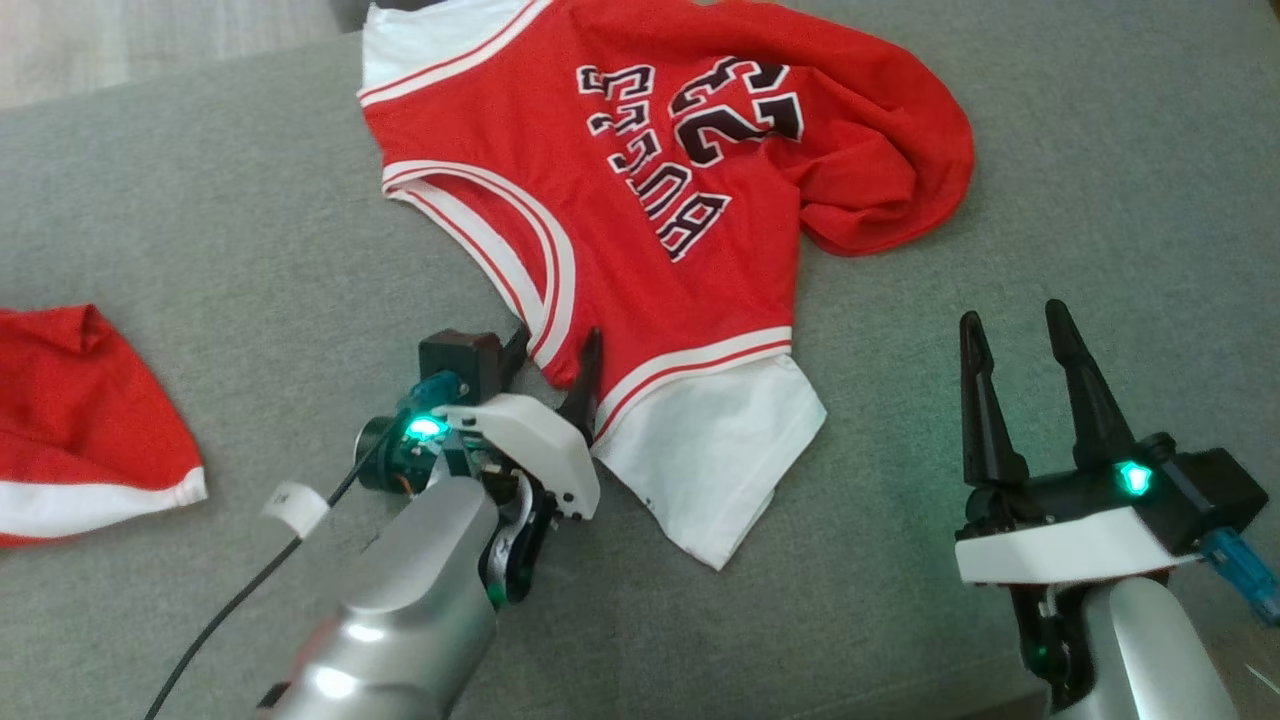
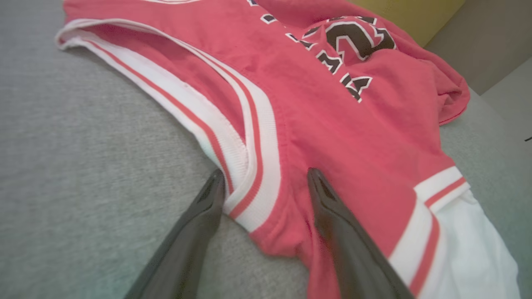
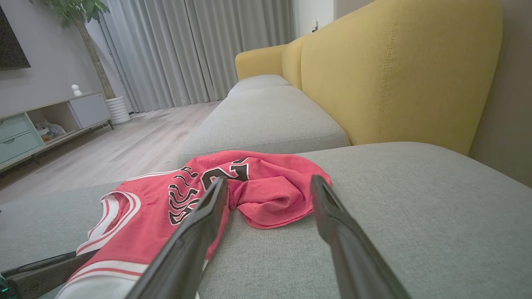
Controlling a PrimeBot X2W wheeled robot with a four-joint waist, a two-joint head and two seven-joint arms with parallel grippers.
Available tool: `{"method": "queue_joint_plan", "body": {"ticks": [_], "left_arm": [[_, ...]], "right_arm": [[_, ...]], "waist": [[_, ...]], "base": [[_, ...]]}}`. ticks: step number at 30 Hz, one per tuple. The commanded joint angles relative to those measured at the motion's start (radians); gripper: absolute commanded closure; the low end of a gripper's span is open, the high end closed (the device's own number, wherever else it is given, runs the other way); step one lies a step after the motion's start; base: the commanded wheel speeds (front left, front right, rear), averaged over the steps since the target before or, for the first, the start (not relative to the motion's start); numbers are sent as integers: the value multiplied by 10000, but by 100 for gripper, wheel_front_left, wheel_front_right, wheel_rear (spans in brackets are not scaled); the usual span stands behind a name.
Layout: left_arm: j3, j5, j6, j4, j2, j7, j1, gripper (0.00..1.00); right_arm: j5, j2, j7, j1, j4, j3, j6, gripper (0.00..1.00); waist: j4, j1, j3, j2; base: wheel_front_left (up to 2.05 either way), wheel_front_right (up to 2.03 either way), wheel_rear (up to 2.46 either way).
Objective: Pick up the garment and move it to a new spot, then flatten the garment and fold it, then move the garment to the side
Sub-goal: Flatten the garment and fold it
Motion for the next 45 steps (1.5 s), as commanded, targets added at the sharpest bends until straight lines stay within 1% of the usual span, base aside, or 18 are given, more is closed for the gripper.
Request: {"method": "queue_joint_plan", "body": {"ticks": [1, 2, 4, 6, 9, 12, 14, 19, 21, 23, 24, 26, 28, 32, 35, 40, 45], "left_arm": [[-80, -178, -210, 13, 32, 213, -137, 82], [-164, -179, -252, 55, 32, 184, -183, 100], [-204, -126, -208, 143, 31, -52, -311, 100], [-20, -134, -67, 226, 41, -465, -452, 100], [249, -40, 157, 353, 332, -1038, -701, 100], [406, 114, 248, 452, 863, -1322, -991, 100], [475, 226, 249, 504, 1324, -1342, -1228, 100], [498, 545, 76, 624, 2503, -1026, -1982, 100], [484, 644, 12, 700, 2833, -849, -2300, 100], [489, 654, -32, 853, 3006, -626, -2547, 100], [467, 689, -17, 952, 3055, -550, -2651, 0], [419, 720, -59, 1129, 3051, -508, -2790, 0], [310, 883, -7, 1275, 3032, -706, -2882, 0], [274, 1078, 297, 1398, 2843, -1512, -2871, 0], [364, 1116, 552, 1206, 2657, -2037, -2648, 0], [725, 1211, 957, -50, 2404, -2363, -1703, 0], [1348, 1834, 1615, -2394, 2242, -2377, 104, 0]], "right_arm": [[99, -47, -107, -323, -318, 183, -7, 0], [105, -47, -107, -316, -315, 183, -7, 0], [111, -47, -107, -308, -301, 191, -7, 0], [128, -47, -107, -321, -282, 180, -7, 0], [136, -47, -107, -319, -255, 109, -7, 0], [96, -47, -107, -295, -247, 42, -7, 0], [73, -47, -107, -290, -242, 32, -7, 0], [45, -47, -107, -290, -213, 96, -7, 0], [35, -47, -107, -291, -187, 161, -7, 0], [38, -47, -107, -294, -156, 209, -7, 0], [41, -47, -107, -298, -142, 244, -7, 0], [40, -47, -107, -310, -121, 306, -7, 0], [35, -47, -107, -316, -107, 343, -7, 0], [0, -47, -107, -295, -101, 337, -7, 0], [-84, -47, -107, -210, -80, 256, -7, 0], [-240, -47, -107, -6, -81, 77, -7, 0], [-378, -47, -107, 196, -100, -49, -7, 0]], "waist": [[-102, -1, 68, -1], [-120, -1, 62, -1], [-146, -1, 37, -1], [-148, -1, -15, -1], [-76, -1, -142, -1], [63, -1, -278, -1], [153, -1, -354, -1], [326, -1, -469, -1], [350, -1, -492, -1], [370, -1, -513, -1], [375, -1, -521, -1], [375, -1, -529, -1], [381, -1, -549, -1], [464, -1, -657, -1], [623, -1, -847, -1], [1043, -1, -1219, -1], [1484, -1, -1481, -1]], "base": [[0, 0, 0], [0, 0, 0], [0, 0, 0], [0, 0, 0], [0, 0, 0], [0, 0, 0], [0, 0, 0], [0, 0, 0], [0, 0, 0], [0, 0, 0], [0, 0, 0], [0, 0, 0], [0, 0, 0], [0, 0, 0], [0, 0, 0], [0, 0, 0], [0, 0, 0]]}}
